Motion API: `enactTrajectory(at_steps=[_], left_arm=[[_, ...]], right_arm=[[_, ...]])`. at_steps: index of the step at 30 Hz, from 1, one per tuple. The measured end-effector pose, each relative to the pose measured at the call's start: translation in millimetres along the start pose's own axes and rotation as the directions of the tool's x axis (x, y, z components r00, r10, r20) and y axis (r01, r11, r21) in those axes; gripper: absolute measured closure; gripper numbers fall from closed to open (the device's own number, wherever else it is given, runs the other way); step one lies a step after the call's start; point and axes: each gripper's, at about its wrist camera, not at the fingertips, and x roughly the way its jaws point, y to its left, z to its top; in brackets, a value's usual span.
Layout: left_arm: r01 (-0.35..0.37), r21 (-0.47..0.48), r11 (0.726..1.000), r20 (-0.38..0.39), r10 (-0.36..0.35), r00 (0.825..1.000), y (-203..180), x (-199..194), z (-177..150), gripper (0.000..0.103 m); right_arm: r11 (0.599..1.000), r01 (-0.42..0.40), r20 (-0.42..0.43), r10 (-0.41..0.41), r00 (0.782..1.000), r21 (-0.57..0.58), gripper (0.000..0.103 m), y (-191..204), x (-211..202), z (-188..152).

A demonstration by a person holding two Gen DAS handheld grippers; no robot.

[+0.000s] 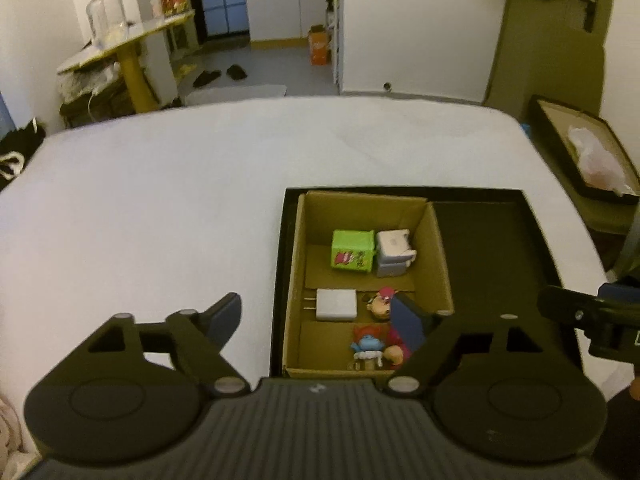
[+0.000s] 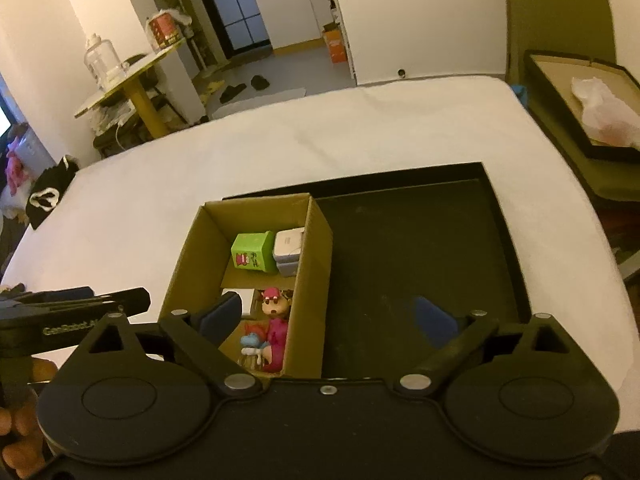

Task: Organize rigid objects

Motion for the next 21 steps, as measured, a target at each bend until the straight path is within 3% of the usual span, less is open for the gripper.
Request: enactTrajectory(at_steps=[4, 21], left_arm=[[0.027, 0.017, 0.999, 0.028, -0.027, 0.999, -3, -23, -2, 0.011], [0.092, 0.038, 0.995, 0.112, -0.096, 0.989, 8, -97, -22, 0.008]], right_arm=[[1.0, 0.012, 0.041, -0.012, 0.999, 0.011, 0.0, 0, -22, -3], [0.998, 0.031, 0.119, -0.036, 0.992, 0.05, 0.0, 6, -98, -25]])
